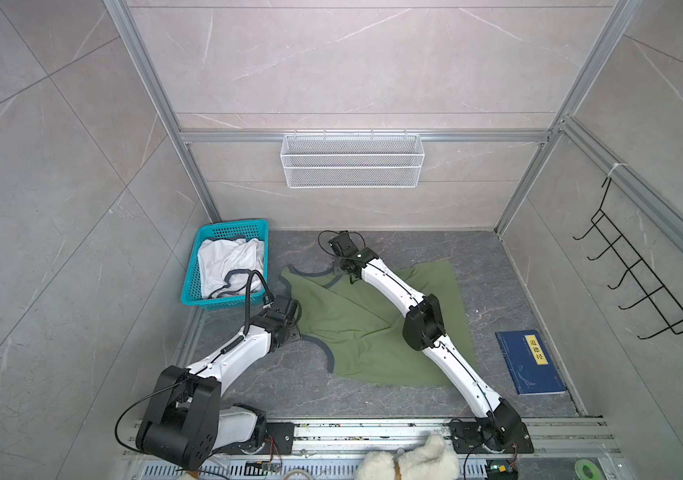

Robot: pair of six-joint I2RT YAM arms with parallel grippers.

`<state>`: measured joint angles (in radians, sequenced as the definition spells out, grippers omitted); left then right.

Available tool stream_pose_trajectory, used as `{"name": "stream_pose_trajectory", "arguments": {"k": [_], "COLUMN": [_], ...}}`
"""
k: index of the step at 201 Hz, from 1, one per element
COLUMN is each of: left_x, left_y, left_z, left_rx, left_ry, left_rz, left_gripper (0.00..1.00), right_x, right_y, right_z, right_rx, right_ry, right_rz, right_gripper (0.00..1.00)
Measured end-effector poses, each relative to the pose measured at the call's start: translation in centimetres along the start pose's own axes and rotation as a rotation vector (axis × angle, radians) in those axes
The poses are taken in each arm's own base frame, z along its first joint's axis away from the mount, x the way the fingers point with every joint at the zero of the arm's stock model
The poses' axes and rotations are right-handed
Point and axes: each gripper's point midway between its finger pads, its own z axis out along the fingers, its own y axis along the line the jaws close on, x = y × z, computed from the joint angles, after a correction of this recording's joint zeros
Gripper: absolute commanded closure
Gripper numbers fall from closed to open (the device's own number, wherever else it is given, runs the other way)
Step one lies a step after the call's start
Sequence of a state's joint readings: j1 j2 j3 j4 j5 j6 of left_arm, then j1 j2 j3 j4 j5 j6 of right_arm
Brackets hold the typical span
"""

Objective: Fold and stack tank tops
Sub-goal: Smooth out the tank top at the center of the table.

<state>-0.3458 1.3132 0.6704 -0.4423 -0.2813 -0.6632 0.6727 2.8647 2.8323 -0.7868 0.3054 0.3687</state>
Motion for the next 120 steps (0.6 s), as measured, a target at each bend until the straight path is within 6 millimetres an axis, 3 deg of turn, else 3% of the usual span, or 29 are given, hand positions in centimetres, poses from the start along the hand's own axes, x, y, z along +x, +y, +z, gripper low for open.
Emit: {"name": "stream_pose_trajectory", "arguments": {"k": [120], "left_x": [0.1], "left_y": [-0.3], "left_z": [1.3], "left_rx": [-0.047], "left_ry": [0.06], "left_rz": [0.02], "left_gripper": [0.33], "right_x": [-2.8], "right_y": [-2.6], "right_z": [0.5], "right_rx": [0.027], "right_ry": [-0.077], "right_rz": [0.041], "right_gripper": [1.0]}}
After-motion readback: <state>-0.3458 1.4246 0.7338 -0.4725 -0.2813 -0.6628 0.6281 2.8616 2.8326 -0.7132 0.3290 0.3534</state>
